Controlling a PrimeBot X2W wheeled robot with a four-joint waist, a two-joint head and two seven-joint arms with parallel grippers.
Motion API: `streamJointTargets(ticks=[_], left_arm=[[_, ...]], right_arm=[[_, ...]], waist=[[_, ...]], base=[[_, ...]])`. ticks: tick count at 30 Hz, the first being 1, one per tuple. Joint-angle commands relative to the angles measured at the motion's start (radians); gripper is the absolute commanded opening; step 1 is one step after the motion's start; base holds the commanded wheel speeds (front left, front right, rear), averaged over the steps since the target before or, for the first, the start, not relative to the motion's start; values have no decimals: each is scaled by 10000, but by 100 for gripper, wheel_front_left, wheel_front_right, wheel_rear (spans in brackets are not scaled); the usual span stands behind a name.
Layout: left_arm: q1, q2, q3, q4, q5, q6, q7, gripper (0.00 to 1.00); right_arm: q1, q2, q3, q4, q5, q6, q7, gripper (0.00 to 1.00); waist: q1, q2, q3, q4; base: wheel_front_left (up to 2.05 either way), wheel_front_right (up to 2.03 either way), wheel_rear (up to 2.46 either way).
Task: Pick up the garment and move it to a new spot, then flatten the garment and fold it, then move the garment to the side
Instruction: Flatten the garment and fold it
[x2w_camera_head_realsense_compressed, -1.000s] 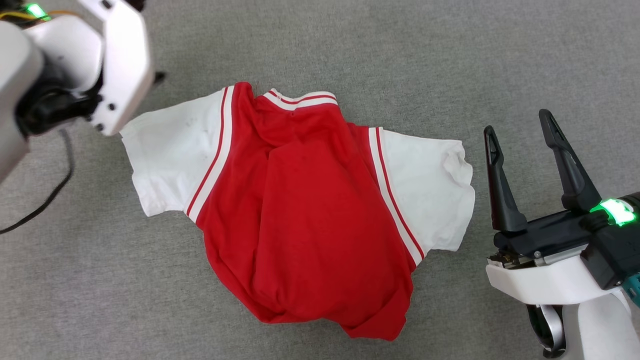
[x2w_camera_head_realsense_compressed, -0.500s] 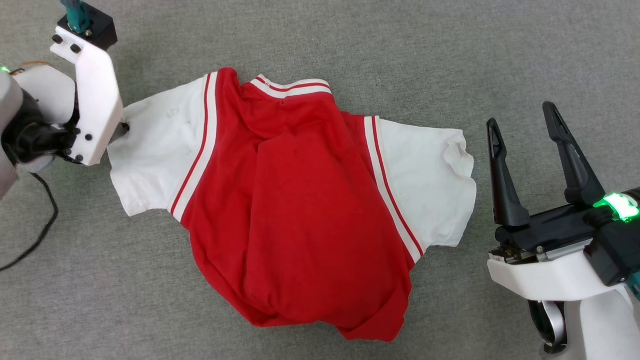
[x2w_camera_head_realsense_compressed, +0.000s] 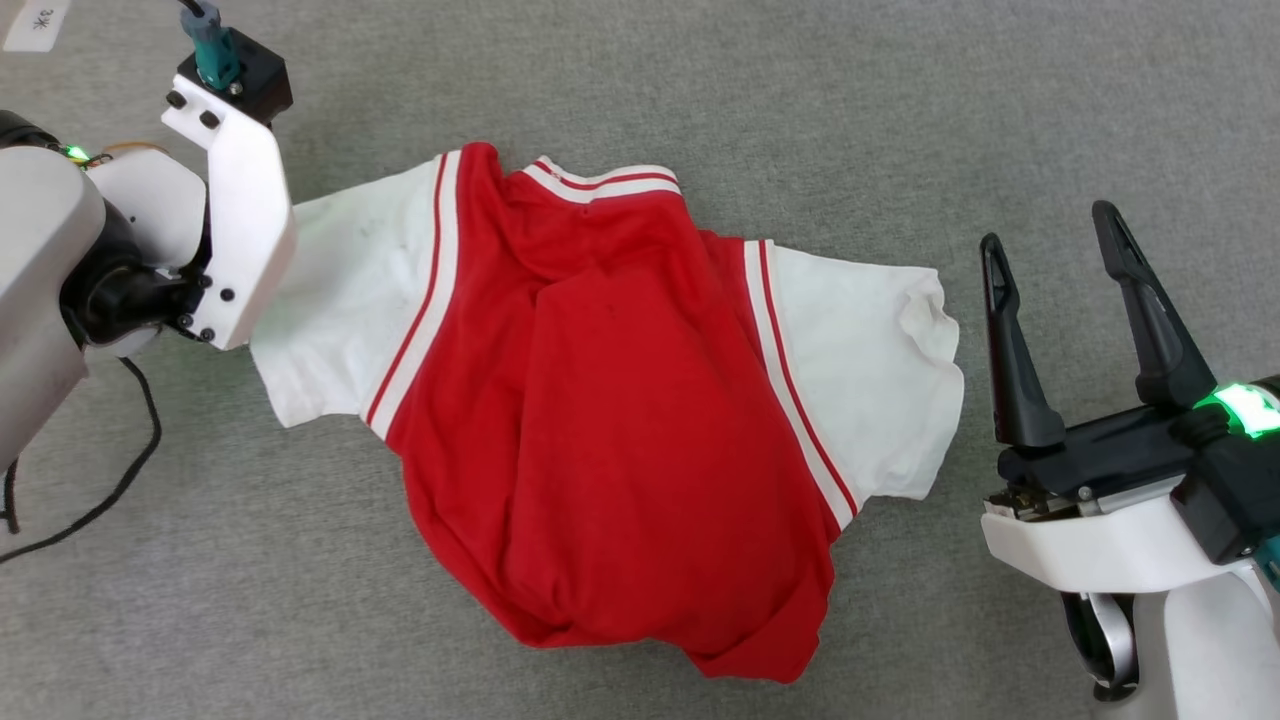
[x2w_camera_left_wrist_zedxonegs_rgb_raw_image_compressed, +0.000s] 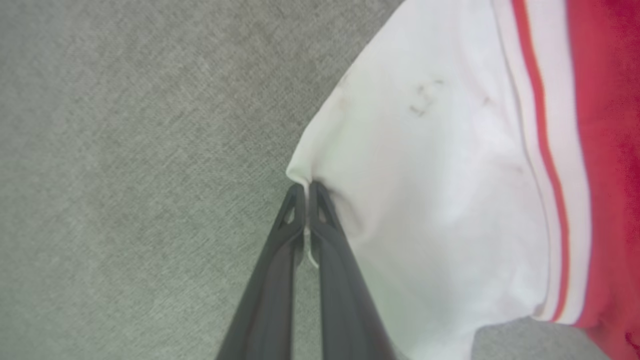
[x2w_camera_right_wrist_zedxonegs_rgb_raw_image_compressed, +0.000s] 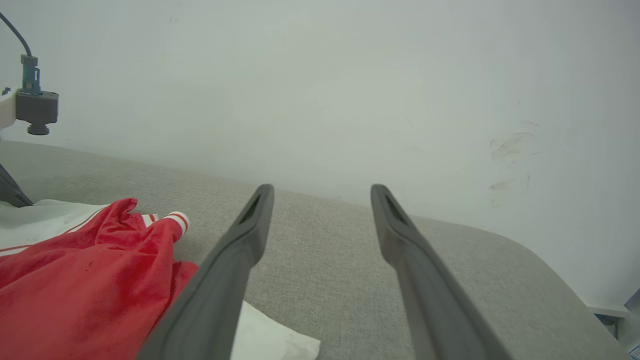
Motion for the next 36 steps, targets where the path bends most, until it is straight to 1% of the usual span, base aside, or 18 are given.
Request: streamJointTargets(ticks=[1, 4, 8, 11, 15, 16, 17, 18, 19, 21, 23, 25, 28, 30, 32, 36], left_arm=[[72, 57, -70, -65, -59, -14, -70, 0], [-66, 305, -46, -311, 62, -8, -262, 0], [55, 924, -52, -499, 474, -8, -329, 0], [334, 1354, -62, -233, 665, -9, -496, 0], [887, 1392, 17, 402, 274, 27, -992, 0], [1236, 1191, 68, 861, 194, 70, -1564, 0], [1320, 1097, 57, 1002, 209, 70, -1723, 0], [1382, 995, 74, 1138, 199, 67, -1894, 46], [1383, 920, 96, 1250, 261, 66, -2086, 100], [1248, 849, 100, 1464, 362, 52, -2305, 100], [967, 898, 112, 1588, 449, 31, -2279, 100], [738, 912, 258, 1606, 251, 18, -2219, 100], [460, 1111, 237, 1407, 135, 7, -1771, 100], [355, 1184, 300, 1232, -233, -3, -1390, 100], [246, 1311, 254, 1053, -266, -8, -1020, 100], [476, 1359, 257, 862, -614, -5, -854, 100]], right_arm=[[105, 41, -47, 32, -9, -11, -22, 100], [239, 41, -82, 65, -27, -11, -22, 100], [295, 40, -24, 95, -71, -11, -22, 100], [269, -14, 27, 89, -75, -11, -22, 100], [236, -92, 87, 104, -61, -11, -22, 100], [239, -114, 96, 119, -66, -11, -22, 100], [251, -126, 87, 131, -70, -11, -22, 100], [268, -133, 76, 141, -75, -11, -22, 100], [287, -138, 67, 157, -80, -11, -22, 100], [345, -152, 47, 193, -84, -11, -22, 100], [379, -147, 50, 217, -78, -11, -22, 100], [392, -143, 56, 207, -67, -11, -22, 100], [424, -124, 84, 187, -49, -11, -22, 100], [425, -112, 95, 151, -33, -11, -22, 100], [379, -104, 124, 99, -11, -11, -22, 100], [220, -98, 167, 43, -4, -11, -22, 100]], waist=[[0, 0, -170, 146], [0, 0, -398, 330], [0, 0, -582, 485], [0, 0, -602, 517], [0, 0, -534, 502], [0, 0, -493, 492], [0, 0, -494, 496], [0, 0, -506, 508], [0, 0, -526, 520], [0, 0, -603, 556], [0, 0, -699, 593], [0, 0, -778, 628], [0, 0, -845, 661], [0, 0, -819, 667], [0, 0, -728, 645], [0, 0, -531, 569]], base=[[0, 0, 0], [0, 0, 0], [0, 0, 0], [0, 0, 0], [0, 0, 0], [0, 0, 0], [0, 0, 0], [0, 0, 0], [0, 0, 0], [0, 0, 0], [0, 0, 0], [0, 0, 0], [0, 0, 0], [0, 0, 0], [0, 0, 0], [0, 0, 0]])
